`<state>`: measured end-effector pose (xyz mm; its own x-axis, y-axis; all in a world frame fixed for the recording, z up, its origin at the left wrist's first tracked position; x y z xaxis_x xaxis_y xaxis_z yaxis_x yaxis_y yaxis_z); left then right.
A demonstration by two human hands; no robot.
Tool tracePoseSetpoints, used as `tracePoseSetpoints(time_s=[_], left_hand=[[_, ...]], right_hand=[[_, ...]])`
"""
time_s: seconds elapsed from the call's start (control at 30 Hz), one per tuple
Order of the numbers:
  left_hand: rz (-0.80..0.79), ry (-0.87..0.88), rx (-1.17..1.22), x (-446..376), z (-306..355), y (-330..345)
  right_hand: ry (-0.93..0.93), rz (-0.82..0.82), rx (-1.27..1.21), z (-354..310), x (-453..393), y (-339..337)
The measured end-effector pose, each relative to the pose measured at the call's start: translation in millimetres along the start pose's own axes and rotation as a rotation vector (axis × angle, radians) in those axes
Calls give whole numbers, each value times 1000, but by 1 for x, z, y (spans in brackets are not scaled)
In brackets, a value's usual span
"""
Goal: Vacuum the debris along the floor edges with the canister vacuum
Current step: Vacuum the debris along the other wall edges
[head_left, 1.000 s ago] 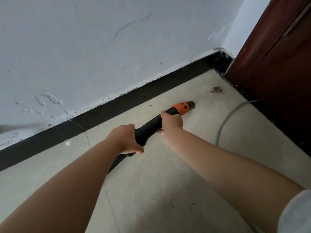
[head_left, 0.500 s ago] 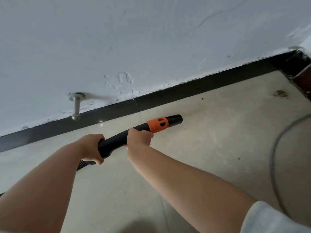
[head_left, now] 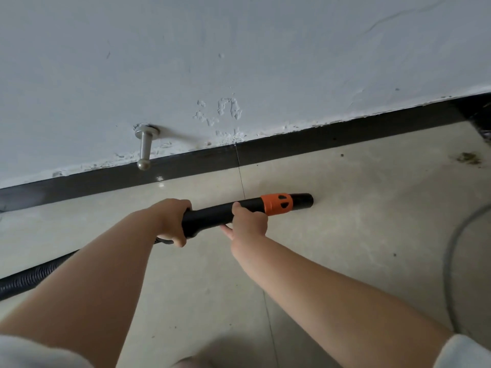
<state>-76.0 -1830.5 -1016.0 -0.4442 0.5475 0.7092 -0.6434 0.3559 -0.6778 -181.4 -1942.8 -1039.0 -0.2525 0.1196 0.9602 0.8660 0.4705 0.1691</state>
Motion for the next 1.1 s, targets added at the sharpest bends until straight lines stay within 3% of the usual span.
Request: tracePoseSetpoints(time_s=[0.27,0.47,0.9,1.1], left_hand=[[-11,-170,-56,74,-81,3],[-62,-224,-32,96,-116,28],[-99,-112,-175,45,-46,1],[-45,-164,-50,34,-24,3]], right_hand=[[96,-99,46,78,20,75],[187,-120,76,120,19,93],[143,-82,-93,63,20,38],[95,-111,92,17,20,32]])
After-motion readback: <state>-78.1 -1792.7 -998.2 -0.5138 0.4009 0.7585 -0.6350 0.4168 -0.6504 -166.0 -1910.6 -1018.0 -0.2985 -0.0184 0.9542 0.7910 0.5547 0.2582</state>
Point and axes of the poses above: each hand's wrist, its own x-axis away from the middle knuckle, its own y-axis out of the palm, z = x × y, the point moved 6 cm from there along -x, towards the middle knuckle, and after that the axes turned 13 degrees about y, right-handed, at the moved point
